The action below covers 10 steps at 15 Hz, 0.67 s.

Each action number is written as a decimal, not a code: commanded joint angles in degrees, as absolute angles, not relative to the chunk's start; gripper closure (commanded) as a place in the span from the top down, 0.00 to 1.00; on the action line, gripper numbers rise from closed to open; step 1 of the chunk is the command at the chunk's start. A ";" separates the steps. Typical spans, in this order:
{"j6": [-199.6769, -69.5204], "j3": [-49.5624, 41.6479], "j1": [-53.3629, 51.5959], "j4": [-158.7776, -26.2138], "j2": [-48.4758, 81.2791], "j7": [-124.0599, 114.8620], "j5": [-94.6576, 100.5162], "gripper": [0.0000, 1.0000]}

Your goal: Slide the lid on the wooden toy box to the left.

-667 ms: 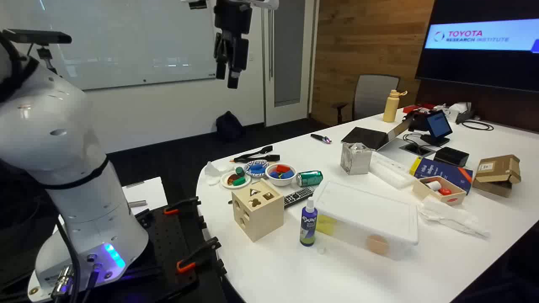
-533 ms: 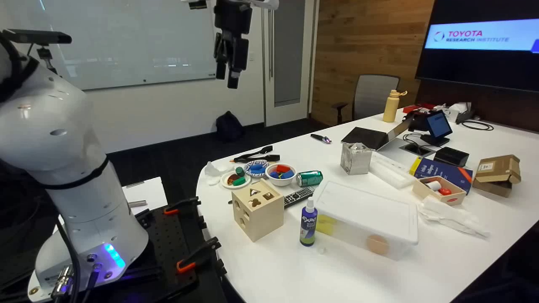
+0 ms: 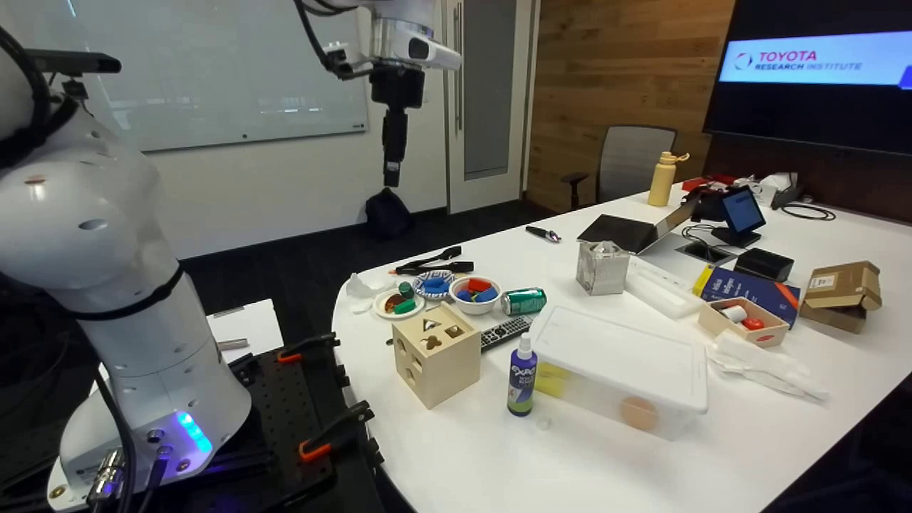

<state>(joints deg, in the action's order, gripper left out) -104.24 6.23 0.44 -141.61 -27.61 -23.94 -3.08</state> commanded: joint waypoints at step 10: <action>-142.66 14.92 -0.53 -159.74 -13.40 -64.96 -0.41 1.00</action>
